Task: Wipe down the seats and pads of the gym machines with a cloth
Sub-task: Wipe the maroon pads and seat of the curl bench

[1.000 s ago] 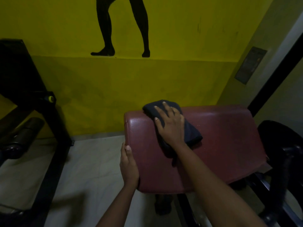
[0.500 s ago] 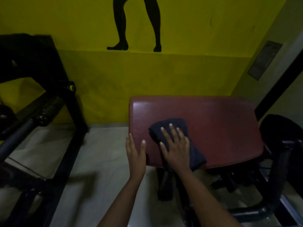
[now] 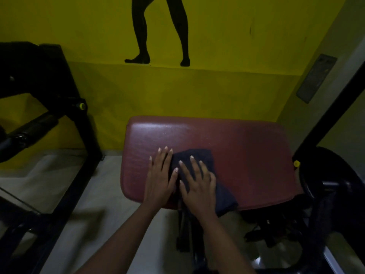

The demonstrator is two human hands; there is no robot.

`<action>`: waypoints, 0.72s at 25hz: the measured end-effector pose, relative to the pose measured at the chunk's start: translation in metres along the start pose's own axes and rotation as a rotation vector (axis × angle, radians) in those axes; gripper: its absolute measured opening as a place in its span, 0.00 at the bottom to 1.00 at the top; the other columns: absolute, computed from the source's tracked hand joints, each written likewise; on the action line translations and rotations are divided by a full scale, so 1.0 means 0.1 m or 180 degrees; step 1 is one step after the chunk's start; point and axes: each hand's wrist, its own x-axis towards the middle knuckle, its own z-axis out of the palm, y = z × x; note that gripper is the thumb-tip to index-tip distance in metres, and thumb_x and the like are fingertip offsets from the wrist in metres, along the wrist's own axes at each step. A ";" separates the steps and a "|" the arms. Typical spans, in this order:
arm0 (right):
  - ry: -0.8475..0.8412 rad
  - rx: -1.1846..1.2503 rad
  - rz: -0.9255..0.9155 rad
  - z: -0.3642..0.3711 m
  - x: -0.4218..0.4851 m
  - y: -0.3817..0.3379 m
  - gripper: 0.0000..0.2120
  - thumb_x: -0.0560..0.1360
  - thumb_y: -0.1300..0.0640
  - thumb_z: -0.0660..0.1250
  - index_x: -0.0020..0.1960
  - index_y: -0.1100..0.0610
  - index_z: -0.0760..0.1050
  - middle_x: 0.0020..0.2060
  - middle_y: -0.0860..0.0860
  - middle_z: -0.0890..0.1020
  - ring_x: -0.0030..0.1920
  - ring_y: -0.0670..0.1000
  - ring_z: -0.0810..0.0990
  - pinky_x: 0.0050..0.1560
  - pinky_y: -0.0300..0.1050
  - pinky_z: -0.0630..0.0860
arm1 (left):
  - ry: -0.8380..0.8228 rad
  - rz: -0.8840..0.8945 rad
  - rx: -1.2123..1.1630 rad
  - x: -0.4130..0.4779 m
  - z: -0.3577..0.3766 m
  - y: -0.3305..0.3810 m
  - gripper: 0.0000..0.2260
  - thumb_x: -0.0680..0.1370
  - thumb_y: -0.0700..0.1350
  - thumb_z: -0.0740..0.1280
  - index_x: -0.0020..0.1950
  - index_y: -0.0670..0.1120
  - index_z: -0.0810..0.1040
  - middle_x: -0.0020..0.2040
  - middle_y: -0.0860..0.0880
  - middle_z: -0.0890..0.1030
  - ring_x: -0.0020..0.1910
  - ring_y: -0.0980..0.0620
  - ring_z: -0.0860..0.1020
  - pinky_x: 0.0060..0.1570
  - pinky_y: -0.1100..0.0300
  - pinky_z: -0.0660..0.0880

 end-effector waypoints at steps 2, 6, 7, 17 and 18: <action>0.0113 -0.0172 0.0045 -0.08 0.19 0.54 0.25 0.76 0.42 0.53 0.72 0.42 0.61 0.74 0.48 0.61 0.71 0.52 0.60 0.61 0.54 0.64 | -0.0095 0.0091 0.0522 0.11 0.11 0.00 0.29 0.81 0.59 0.42 0.75 0.43 0.59 0.76 0.44 0.60 0.75 0.50 0.52 0.73 0.53 0.43; 0.0296 -0.0198 0.0845 -0.14 0.66 0.88 0.26 0.77 0.40 0.51 0.73 0.45 0.61 0.73 0.53 0.63 0.67 0.57 0.61 0.60 0.63 0.66 | -0.0059 0.0111 0.1111 0.09 0.22 0.00 0.29 0.78 0.57 0.51 0.76 0.43 0.58 0.76 0.43 0.58 0.76 0.47 0.52 0.74 0.46 0.48; 0.0317 -0.0181 0.0732 -0.11 0.72 0.73 0.26 0.76 0.41 0.52 0.73 0.45 0.61 0.73 0.53 0.63 0.67 0.58 0.61 0.60 0.63 0.65 | -0.0037 0.0125 0.1133 0.10 0.22 0.00 0.29 0.78 0.57 0.51 0.75 0.43 0.59 0.76 0.43 0.59 0.76 0.47 0.53 0.74 0.46 0.49; 0.0063 0.0026 0.0207 -0.15 1.39 0.99 0.25 0.76 0.40 0.50 0.72 0.42 0.63 0.74 0.50 0.62 0.69 0.56 0.64 0.62 0.58 0.64 | -0.0105 0.0146 0.1236 0.09 0.21 -0.01 0.29 0.80 0.59 0.44 0.76 0.43 0.58 0.77 0.43 0.57 0.76 0.46 0.53 0.74 0.45 0.50; 0.0075 0.0006 0.0406 -0.21 1.40 1.19 0.26 0.76 0.39 0.49 0.72 0.43 0.63 0.74 0.51 0.62 0.69 0.57 0.64 0.63 0.59 0.63 | -0.0111 0.0144 0.1219 0.08 0.21 0.01 0.30 0.80 0.59 0.43 0.76 0.43 0.58 0.77 0.43 0.57 0.76 0.46 0.53 0.74 0.45 0.50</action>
